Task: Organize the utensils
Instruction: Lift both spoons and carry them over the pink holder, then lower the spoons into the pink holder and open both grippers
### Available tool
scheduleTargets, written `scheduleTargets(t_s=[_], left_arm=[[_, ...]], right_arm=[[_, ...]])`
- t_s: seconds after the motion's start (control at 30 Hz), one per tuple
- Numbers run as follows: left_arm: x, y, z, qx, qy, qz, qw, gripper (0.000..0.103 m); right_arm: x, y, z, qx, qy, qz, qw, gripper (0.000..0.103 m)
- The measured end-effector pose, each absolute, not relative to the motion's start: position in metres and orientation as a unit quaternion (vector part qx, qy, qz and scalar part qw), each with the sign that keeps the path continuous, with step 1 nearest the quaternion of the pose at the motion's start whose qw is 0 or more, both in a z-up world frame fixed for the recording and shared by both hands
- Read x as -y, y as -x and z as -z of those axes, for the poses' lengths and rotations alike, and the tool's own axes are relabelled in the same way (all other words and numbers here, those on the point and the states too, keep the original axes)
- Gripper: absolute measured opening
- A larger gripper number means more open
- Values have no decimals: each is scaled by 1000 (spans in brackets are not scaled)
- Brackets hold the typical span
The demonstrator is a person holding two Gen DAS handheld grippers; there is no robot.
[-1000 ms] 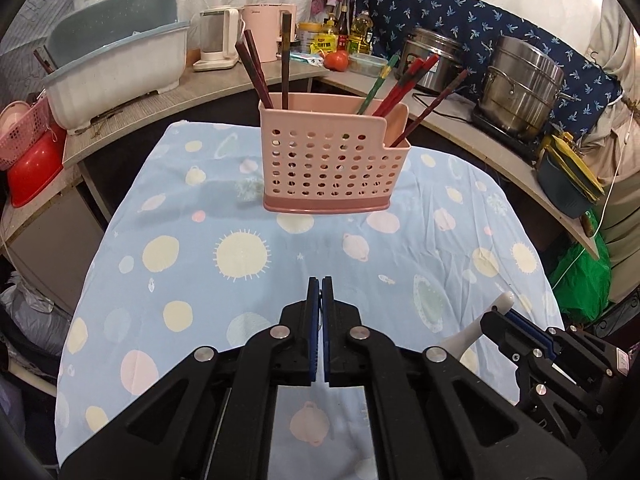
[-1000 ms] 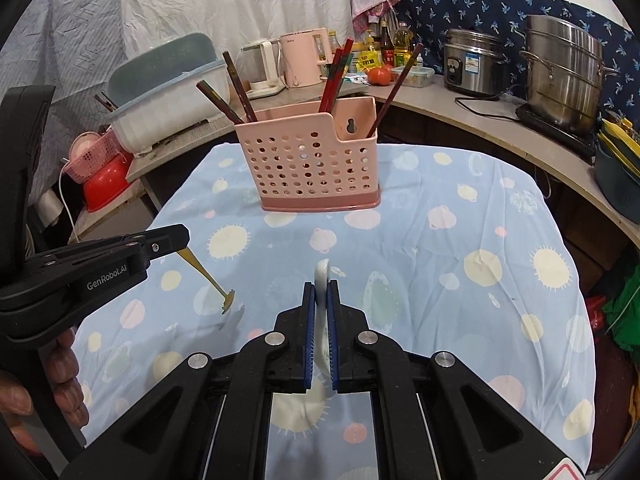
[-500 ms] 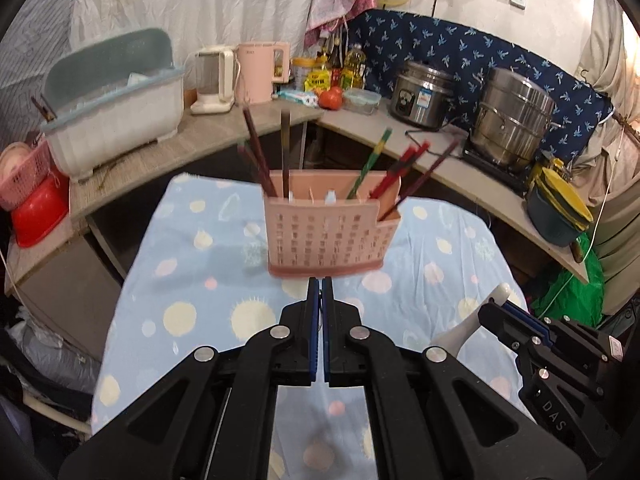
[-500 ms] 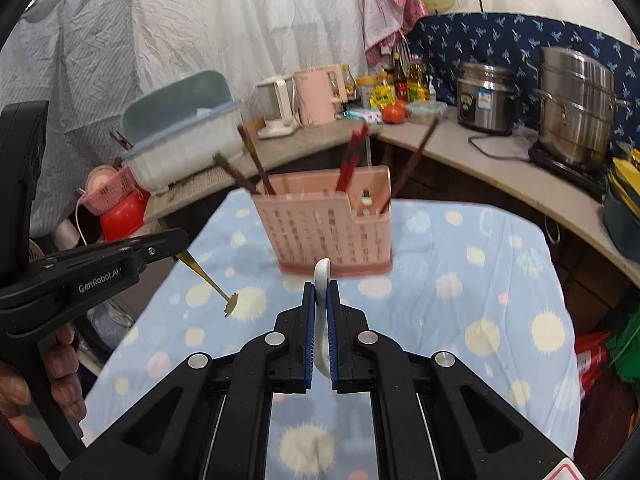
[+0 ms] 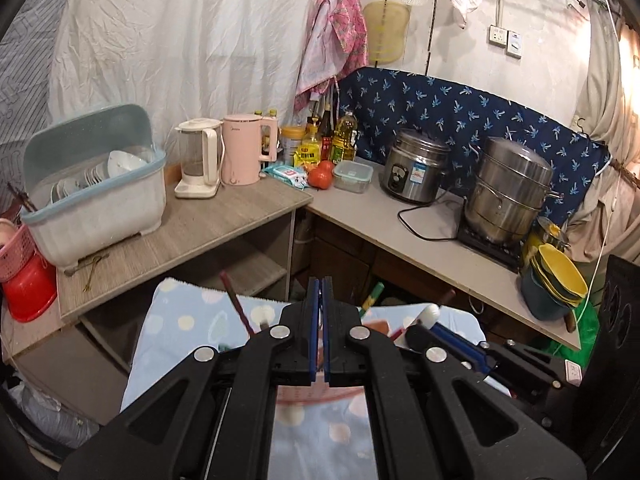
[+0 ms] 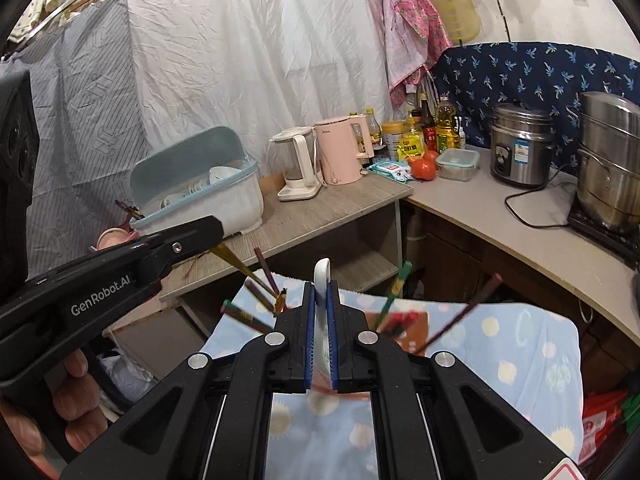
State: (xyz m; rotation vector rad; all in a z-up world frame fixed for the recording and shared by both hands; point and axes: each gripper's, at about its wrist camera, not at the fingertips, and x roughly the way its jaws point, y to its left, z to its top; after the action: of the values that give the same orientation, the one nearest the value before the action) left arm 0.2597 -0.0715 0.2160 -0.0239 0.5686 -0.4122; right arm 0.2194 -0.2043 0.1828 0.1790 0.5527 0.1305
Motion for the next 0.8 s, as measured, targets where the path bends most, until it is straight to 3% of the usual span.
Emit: scheduleTargets(t_s=[0.53,0.6,0.63,0.7,0.73,0.8], left_arm=[[86,-312,-131,-351,-7,170,921,1],[85,-314,-127,-354,-3,167,920,2],[84,-314,-126,-352,0,162,922,3],[82,-313,-127,-348,3,153,925,11],[81,-312,-127,-347,-1,147,926,24],[79,-309,-126,-343,-3,139,929,36]], right_arm=[[206,-287,-115,-335,-94,-58,936,6],[206,-283,-114,-328,-84,-48,940,12],[204,-280,-115,-322,-74,-38,943,20],[203,-275,-115,-316,-66,-32,946,26],[203,-273,-115,-316,-67,-32,946,29],[206,-267,-114,-313,-68,-29,947,35]])
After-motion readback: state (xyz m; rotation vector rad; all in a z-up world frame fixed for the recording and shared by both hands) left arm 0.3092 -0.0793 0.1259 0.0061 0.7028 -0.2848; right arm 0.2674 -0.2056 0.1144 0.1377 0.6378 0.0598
